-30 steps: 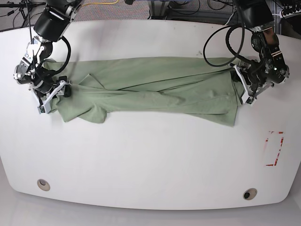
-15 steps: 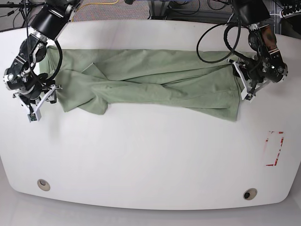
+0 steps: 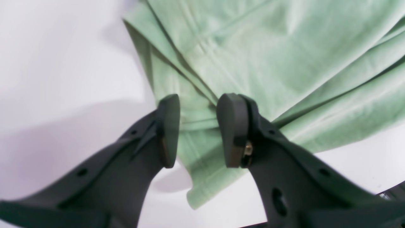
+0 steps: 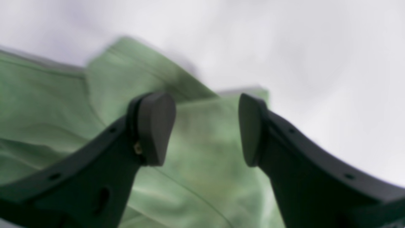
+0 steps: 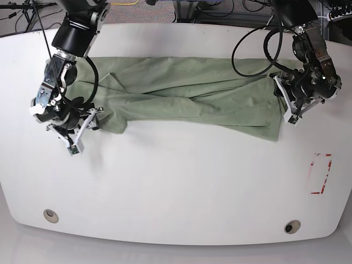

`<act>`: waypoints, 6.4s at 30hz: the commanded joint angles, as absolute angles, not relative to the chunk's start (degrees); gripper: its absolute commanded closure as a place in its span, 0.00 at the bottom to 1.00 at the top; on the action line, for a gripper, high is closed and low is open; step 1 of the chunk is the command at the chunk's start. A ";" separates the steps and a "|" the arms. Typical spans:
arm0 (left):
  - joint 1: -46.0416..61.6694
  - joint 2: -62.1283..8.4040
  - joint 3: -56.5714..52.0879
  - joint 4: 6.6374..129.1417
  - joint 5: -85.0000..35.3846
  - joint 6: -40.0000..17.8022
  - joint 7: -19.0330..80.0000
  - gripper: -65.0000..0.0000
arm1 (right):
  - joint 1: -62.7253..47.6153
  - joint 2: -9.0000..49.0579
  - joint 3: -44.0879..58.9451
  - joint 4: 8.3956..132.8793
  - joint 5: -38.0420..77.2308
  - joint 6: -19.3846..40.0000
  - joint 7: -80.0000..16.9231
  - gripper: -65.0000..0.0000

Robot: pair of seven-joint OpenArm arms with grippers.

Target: Fold the T-shirt properly

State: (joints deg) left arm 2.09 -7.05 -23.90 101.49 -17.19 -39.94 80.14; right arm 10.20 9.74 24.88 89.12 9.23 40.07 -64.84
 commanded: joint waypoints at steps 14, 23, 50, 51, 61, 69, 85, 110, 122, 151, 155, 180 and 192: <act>2.95 -7.78 -24.13 102.81 -17.36 -40.00 80.00 0.67 | 12.70 6.64 16.92 76.97 8.40 40.00 -54.02 0.48; 3.65 -8.66 -24.13 102.81 -17.63 -40.00 80.00 0.67 | 13.32 8.04 16.84 71.43 8.57 40.00 -49.19 0.51; 3.38 -8.92 -23.87 102.46 -17.36 -40.00 80.00 0.67 | 4.18 5.58 17.19 111.69 8.92 40.00 -68.88 1.00; 3.38 -8.92 -23.87 102.46 -17.36 -40.00 80.00 0.67 | 3.03 5.23 17.19 113.10 8.92 40.00 -69.67 1.00; 3.21 -8.92 -23.69 102.37 -17.27 -40.00 80.00 0.67 | -8.57 2.15 17.19 116.44 8.92 40.00 -70.02 1.00; 3.21 -8.92 -23.60 102.37 -17.27 -40.00 80.00 0.67 | -14.73 0.92 18.51 116.44 12.44 40.00 -67.91 1.00; 3.12 -8.92 -22.02 101.58 -17.27 -40.00 79.87 0.67 | -12.00 0.84 26.86 116.44 15.52 40.00 -67.91 0.20; 3.12 -10.24 -21.76 97.63 -17.45 -40.00 78.46 0.67 | 0.75 7.69 30.20 94.90 15.78 40.00 -58.24 0.60; 3.12 -10.24 -21.76 97.63 -17.36 -40.00 78.46 0.67 | -5.23 7.43 30.73 109.14 15.34 40.00 -61.23 0.97; 3.12 -10.33 -21.49 97.63 -17.27 -40.00 78.46 0.67 | -16.66 4.26 41.10 113.45 15.78 40.00 -64.31 0.64; 3.12 -10.33 -21.49 97.63 -17.27 -40.00 78.46 0.67 | -17.45 2.77 41.80 113.80 15.69 40.00 -64.31 0.43; 3.03 -8.31 -20.53 98.42 -17.27 -40.00 78.37 0.67 | -14.90 1.54 44.26 113.63 24.84 40.00 -64.48 0.75; 3.65 -7.78 -20.70 98.07 -17.27 -40.00 71.87 0.68 | -11.21 2.33 42.33 100.97 10.77 40.00 -57.98 0.93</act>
